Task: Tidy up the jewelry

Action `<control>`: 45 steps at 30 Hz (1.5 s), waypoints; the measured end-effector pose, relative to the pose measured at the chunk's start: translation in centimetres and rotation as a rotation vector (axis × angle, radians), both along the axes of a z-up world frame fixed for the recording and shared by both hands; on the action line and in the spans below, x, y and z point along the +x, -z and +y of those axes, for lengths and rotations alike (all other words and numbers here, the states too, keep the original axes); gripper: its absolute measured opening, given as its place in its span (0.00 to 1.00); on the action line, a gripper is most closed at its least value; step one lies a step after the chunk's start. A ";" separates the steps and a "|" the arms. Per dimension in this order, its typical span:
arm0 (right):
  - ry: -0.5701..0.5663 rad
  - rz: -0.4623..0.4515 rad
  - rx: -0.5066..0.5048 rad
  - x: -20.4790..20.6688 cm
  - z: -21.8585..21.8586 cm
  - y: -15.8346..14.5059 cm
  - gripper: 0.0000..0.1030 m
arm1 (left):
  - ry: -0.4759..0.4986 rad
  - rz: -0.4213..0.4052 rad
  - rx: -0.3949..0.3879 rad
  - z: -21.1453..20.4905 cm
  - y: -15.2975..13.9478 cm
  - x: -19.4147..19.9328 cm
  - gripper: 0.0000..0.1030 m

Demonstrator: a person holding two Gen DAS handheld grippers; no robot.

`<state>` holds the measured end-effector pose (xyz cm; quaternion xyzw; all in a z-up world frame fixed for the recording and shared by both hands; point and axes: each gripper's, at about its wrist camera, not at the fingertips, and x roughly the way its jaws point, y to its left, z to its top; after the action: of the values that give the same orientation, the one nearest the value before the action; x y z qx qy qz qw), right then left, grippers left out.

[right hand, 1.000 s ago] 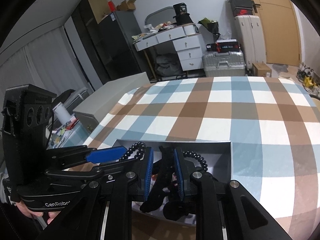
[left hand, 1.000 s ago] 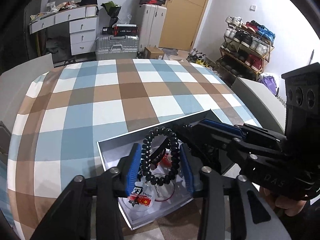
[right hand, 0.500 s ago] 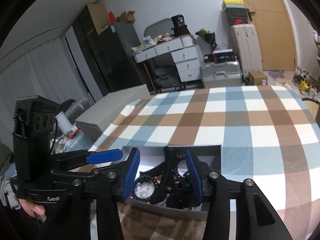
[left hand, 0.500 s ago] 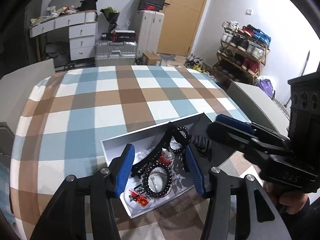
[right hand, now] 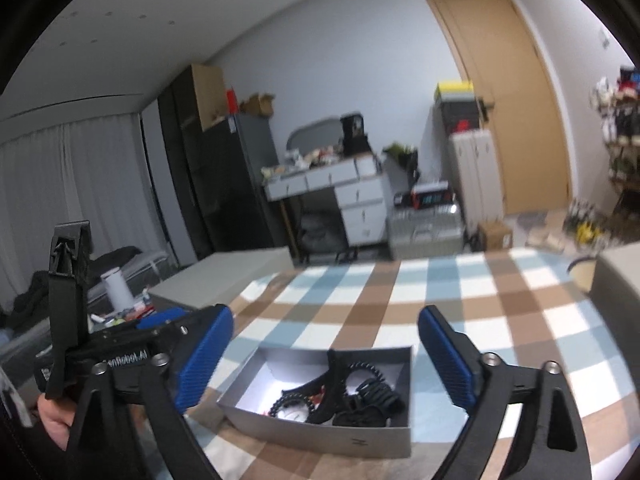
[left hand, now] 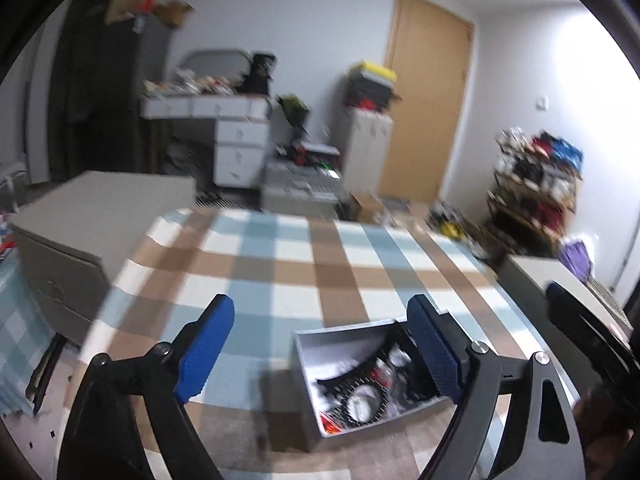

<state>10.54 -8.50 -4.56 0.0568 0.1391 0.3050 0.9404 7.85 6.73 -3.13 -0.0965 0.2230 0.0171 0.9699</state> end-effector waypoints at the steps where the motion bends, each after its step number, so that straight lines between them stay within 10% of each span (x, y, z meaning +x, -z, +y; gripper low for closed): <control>1: 0.016 -0.027 -0.006 -0.5 -0.1 0.0 1.00 | -0.001 -0.014 -0.003 0.1 0.1 -0.2 0.83; 6: 0.067 -0.083 -0.022 -1.9 -0.6 0.6 1.00 | -0.081 -0.078 0.038 -0.2 0.5 -1.2 0.99; 22: 0.204 -0.160 -0.145 -3.6 -0.7 3.9 1.00 | -0.192 -0.133 0.221 -1.8 4.0 -2.8 0.99; 45: 0.179 -0.071 -0.218 -2.2 0.0 4.9 1.00 | -0.131 -0.118 0.199 -2.0 3.6 -3.1 0.99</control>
<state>8.30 -8.48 -9.51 -0.0443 0.1324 0.2050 0.9688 4.71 4.74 -6.73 -0.0152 0.1563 0.0967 0.9829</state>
